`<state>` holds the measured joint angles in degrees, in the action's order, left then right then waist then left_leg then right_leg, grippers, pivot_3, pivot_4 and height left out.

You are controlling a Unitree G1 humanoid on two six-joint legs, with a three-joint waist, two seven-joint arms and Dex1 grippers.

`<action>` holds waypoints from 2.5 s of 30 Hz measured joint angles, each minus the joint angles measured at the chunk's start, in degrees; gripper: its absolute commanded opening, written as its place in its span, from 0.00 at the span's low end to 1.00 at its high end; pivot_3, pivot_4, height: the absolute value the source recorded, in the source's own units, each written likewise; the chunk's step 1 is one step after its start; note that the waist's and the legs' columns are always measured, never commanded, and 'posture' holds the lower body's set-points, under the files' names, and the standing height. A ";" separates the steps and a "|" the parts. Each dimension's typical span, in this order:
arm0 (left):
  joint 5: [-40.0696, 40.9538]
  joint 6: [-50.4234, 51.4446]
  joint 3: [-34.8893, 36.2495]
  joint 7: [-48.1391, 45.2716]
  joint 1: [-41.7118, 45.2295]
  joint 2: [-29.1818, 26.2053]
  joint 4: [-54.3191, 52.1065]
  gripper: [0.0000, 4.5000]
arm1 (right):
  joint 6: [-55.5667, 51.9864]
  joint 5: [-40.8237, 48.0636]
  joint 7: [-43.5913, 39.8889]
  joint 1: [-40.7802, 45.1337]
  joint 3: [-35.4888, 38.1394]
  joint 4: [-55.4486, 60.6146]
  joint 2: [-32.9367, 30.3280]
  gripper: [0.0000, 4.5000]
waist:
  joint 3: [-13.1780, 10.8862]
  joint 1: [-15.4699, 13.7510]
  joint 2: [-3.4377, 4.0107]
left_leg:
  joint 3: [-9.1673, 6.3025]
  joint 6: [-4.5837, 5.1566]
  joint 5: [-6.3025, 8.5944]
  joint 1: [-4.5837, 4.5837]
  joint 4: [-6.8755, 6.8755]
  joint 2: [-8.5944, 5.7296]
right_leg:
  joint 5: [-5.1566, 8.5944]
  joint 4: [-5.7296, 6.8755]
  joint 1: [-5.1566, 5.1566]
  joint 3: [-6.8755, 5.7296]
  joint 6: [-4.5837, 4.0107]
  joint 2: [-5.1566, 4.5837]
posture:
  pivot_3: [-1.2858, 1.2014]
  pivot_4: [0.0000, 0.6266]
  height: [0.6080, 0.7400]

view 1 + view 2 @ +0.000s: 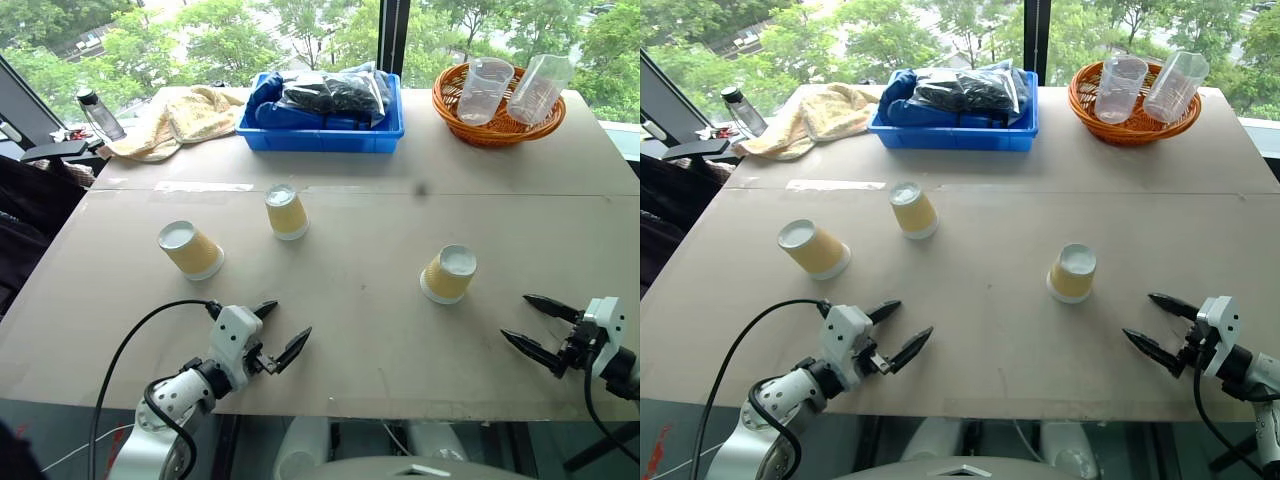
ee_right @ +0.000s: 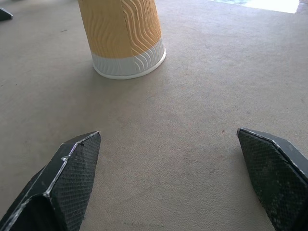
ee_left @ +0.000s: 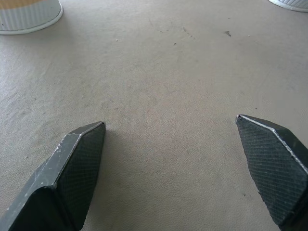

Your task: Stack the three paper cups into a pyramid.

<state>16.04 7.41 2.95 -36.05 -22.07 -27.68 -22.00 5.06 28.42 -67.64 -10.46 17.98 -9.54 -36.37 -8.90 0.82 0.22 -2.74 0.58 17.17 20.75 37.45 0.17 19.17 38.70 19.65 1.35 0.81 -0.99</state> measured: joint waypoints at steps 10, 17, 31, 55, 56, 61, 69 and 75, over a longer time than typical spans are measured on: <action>0.88 -1.10 1.04 -0.66 -0.87 -0.02 0.20 0.99 | 0.14 0.72 -0.62 -0.24 0.00 0.04 0.63 1.00 | -0.07 -0.10 -0.11 | -0.01 0.00 0.00 0.02 0.00 0.00 | 0.00 -0.05 0.00 -0.02 0.00 0.00 | 0.52 0.24 1.00; 1.16 -1.35 1.07 -2.24 0.07 -0.65 0.73 0.99 | 0.20 1.09 -0.86 -0.48 -0.02 1.79 1.16 1.00 | -0.09 -0.17 -0.12 | -0.01 0.00 0.00 0.02 0.00 0.00 | 0.00 -0.04 0.01 -0.04 0.00 0.00 | 0.52 0.24 1.00; 17.95 8.85 8.33 -19.38 13.93 -18.50 -6.42 0.99 | -7.37 2.82 8.11 7.24 -6.69 18.81 5.13 1.00 | -0.28 -0.16 -0.26 | -0.08 -0.09 -0.05 0.21 0.00 -0.01 | 0.00 -0.14 0.13 -0.13 0.01 0.00 | 0.52 0.24 1.00; 31.17 17.66 14.58 -24.22 19.48 -21.67 -10.00 1.00 | -11.01 1.33 10.03 11.47 -9.74 16.85 5.46 0.47 | -0.32 -0.08 -0.31 | -0.11 -0.29 -0.16 0.57 0.10 -0.01 | -0.01 0.04 0.48 -0.18 0.02 0.03 | 0.52 0.24 1.00; 31.33 17.71 14.58 -24.26 19.48 -21.68 -10.00 1.00 | -11.13 1.45 9.78 11.41 -9.73 16.90 5.44 0.47 | -0.32 -0.08 -0.31 | -0.11 -0.29 -0.16 0.57 0.11 -0.01 | -0.01 0.04 0.48 -0.18 0.02 0.04 | 0.52 0.24 1.00; 31.26 17.76 14.85 -25.21 18.41 -22.40 -10.03 1.00 | -11.18 2.46 6.70 6.93 -10.44 21.40 3.63 0.47 | -0.32 -0.18 -0.31 | -0.14 -0.28 -0.16 0.57 0.11 -0.01 | 0.00 0.04 0.49 -0.21 0.02 0.04 | 0.52 0.24 1.00; 31.26 17.74 14.93 -25.61 18.11 -22.33 -10.03 1.00 | -10.81 0.87 5.73 3.07 -12.56 26.93 1.55 0.69 | -0.31 -0.03 -0.34 | -0.14 -0.19 -0.11 0.54 0.42 -0.01 | -0.01 0.23 0.42 -0.19 0.02 0.06 | 0.52 0.24 1.00; 31.18 17.61 14.95 -26.27 17.79 -22.29 -9.98 1.00 | -13.41 1.08 5.67 3.01 -13.32 26.62 0.85 0.99 | -0.32 -0.11 -0.34 | -0.18 -0.21 -0.12 0.57 0.49 -0.01 | -0.01 0.21 0.40 -0.23 0.02 0.06 | 0.52 0.24 1.00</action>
<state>47.22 25.01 17.89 -62.32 -4.28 -49.97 -31.99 -8.35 29.50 -61.97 -7.44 4.67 17.08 -35.52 -9.23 0.71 -0.12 -2.92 0.37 17.05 21.32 37.95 0.16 19.16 38.92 20.05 1.12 0.83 -0.93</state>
